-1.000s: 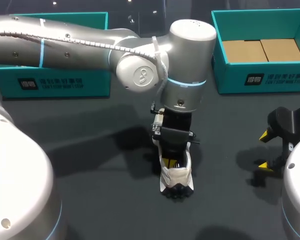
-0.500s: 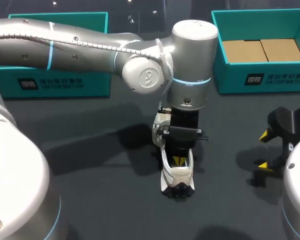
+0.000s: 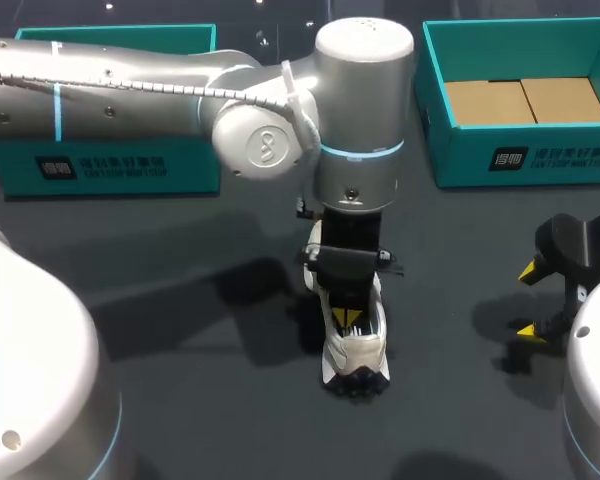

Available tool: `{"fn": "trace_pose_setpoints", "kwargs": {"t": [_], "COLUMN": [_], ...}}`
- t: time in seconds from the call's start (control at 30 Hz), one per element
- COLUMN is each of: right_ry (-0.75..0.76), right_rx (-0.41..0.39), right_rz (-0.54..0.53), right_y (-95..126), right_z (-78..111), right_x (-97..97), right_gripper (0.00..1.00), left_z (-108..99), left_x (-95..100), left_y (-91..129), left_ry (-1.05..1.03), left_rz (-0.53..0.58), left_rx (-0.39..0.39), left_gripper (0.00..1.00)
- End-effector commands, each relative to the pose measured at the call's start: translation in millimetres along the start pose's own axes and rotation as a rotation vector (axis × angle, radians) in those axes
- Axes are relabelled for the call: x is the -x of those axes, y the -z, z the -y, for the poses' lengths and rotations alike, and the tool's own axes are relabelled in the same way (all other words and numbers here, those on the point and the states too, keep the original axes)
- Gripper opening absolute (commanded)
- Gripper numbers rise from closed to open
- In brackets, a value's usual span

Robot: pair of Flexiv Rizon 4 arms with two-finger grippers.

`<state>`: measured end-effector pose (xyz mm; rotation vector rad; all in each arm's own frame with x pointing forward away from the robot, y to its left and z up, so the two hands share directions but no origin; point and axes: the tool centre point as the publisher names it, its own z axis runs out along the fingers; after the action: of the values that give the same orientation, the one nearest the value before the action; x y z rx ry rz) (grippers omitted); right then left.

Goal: Take the shoe out of the shoebox, open the shoe tongue, remove and reinsert the insole, then place the shoe into the shoebox

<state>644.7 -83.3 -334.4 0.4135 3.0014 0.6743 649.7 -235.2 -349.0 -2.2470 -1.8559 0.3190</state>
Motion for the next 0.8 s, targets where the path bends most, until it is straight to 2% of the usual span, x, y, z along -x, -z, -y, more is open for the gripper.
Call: {"fn": "trace_pose_setpoints", "kwargs": {"t": [0.03,0.27,0.43,0.57,0.67,0.8], "right_ry": [0.0,0.0,0.0,0.0,0.0,0.0], "right_rx": [-0.001,-0.001,-0.001,-0.001,-0.001,-0.001], "right_rz": [0.004,0.004,0.004,0.004,0.004,0.004], "right_y": [1,1,1,1,1,1], "right_z": [0.4,0.4,0.4,0.4,0.4,0.4], "right_x": [-2.6,-2.6,-2.6,-2.6,-2.6,-2.6], "right_gripper": [1.0,1.0,1.0,1.0,1.0,1.0], "left_z": [1,-7,-9,-12,-10,-2], "left_x": [5.5,2.4,-2.3,-2.5,-1.4,-0.6], "left_y": [-10,-34,-44,-52,-47,-28], "left_ry": [0.012,0.101,0.16,0.204,0.209,0.193], "left_rz": [-0.046,-0.112,-0.112,-0.128,-0.109,-0.067], "left_rx": [0.008,0.024,0.017,0.051,0.055,0.079], "left_gripper": [0.0,0.0,0.0,0.0,0.0,0.0]}}
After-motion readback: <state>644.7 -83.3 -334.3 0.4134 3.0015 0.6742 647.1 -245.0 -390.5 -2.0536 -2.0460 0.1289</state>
